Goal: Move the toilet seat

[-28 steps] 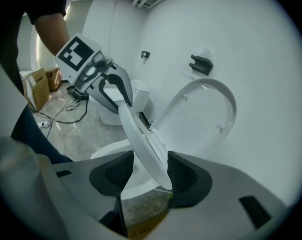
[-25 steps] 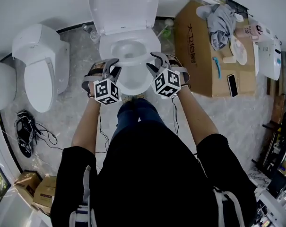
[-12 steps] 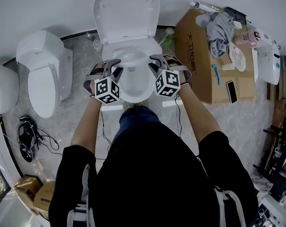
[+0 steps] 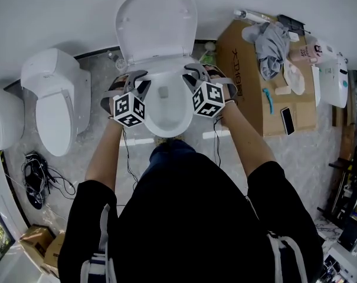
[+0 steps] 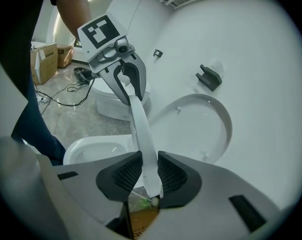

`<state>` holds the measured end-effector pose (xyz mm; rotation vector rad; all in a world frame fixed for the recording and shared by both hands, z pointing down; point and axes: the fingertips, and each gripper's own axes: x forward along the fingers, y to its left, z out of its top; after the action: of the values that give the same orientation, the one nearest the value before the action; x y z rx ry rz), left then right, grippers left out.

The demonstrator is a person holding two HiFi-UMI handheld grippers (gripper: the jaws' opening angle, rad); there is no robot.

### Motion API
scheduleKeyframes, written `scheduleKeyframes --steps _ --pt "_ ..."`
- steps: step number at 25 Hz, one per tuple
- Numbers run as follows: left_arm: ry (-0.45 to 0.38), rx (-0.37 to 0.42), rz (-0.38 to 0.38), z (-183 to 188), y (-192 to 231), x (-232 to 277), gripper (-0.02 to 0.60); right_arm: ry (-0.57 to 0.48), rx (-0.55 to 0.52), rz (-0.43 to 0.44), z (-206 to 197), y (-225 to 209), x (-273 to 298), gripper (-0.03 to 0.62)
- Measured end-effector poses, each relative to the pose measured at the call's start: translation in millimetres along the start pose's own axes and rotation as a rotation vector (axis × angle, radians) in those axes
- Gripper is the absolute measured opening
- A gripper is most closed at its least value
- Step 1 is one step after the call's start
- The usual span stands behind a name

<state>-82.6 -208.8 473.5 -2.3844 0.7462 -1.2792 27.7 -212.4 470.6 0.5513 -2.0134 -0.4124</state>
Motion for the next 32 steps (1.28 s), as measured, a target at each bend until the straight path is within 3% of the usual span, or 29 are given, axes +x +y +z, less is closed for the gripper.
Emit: scheduleKeyframes --steps 11,32 --pt "-0.02 -0.039 0.01 3 55 17 0.1 -0.038 0.055 -0.021 10 -55 18 0.107" --pt "-0.01 -0.114 0.124 -1 141 55 0.086 -0.057 0.08 -0.065 22 -139 61 0.092"
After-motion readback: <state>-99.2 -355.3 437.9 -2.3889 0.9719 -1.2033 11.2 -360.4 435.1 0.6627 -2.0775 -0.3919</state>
